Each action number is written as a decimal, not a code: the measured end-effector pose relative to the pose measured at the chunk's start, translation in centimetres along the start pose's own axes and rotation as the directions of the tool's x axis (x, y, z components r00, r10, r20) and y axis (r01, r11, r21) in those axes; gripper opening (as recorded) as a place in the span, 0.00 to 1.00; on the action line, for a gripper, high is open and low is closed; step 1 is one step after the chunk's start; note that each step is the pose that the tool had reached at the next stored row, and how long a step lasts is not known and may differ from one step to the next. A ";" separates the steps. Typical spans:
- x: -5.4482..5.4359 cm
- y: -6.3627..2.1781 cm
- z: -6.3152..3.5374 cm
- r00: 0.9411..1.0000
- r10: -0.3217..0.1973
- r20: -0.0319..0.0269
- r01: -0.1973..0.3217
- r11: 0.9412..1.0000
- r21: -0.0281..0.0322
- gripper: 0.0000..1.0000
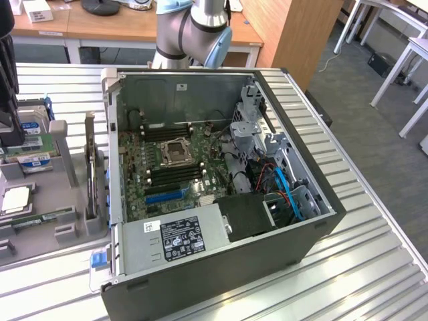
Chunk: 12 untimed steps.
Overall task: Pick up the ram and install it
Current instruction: 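Pick up the ram and move it above insertion slot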
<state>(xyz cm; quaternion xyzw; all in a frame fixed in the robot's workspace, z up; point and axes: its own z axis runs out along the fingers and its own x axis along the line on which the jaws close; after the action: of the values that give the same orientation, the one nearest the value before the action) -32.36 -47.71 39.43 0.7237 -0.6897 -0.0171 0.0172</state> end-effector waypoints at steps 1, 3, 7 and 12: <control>0.0 0.00 0.00 1.000 0.000 0.000 0.000 1.000 0.000 0.12; 0.0 0.00 -0.01 1.000 0.000 0.000 0.000 1.000 0.000 0.12; 0.1 -2.10 -0.10 1.000 0.000 0.000 0.000 1.000 0.000 0.12; 0.2 -4.75 -0.23 1.000 0.000 0.000 0.000 1.000 0.000 0.12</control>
<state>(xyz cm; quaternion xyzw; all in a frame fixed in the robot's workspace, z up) -27.60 -47.71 39.43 0.7237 -0.6897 -0.0172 0.0174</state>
